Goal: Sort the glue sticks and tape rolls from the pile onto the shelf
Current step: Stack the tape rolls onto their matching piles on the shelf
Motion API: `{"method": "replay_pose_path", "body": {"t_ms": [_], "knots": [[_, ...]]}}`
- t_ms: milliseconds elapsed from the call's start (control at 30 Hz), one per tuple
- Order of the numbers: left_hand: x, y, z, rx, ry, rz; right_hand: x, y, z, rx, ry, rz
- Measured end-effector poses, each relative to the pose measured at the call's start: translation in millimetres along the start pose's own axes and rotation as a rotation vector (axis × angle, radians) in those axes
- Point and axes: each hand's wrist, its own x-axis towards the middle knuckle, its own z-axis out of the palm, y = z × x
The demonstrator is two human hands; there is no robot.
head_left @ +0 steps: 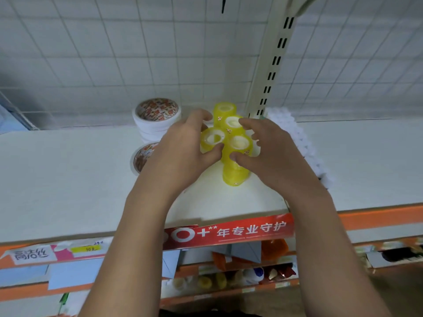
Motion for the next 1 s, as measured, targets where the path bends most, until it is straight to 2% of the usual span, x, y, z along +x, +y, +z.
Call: {"method": "replay_pose_path", "body": {"t_ms": [367, 533, 700, 1000], "knots": [[19.3, 24.3, 27.8, 0.030, -0.067, 0.082, -10.2, 22.2, -7.5, 0.042, -0.078, 0.129], [16.4, 18.7, 25.1, -0.024, -0.038, 0.048, -9.9, 21.1, -8.2, 0.058, -0.088, 0.134], [10.4, 6.5, 17.8, -0.010, -0.100, -0.049, -4.9, 22.1, -9.2, 0.101, -0.106, 0.150], [14.3, 8.0, 25.5, -0.018, -0.148, -0.044, -1.4, 21.2, -10.8, 0.095, -0.093, 0.160]]}}
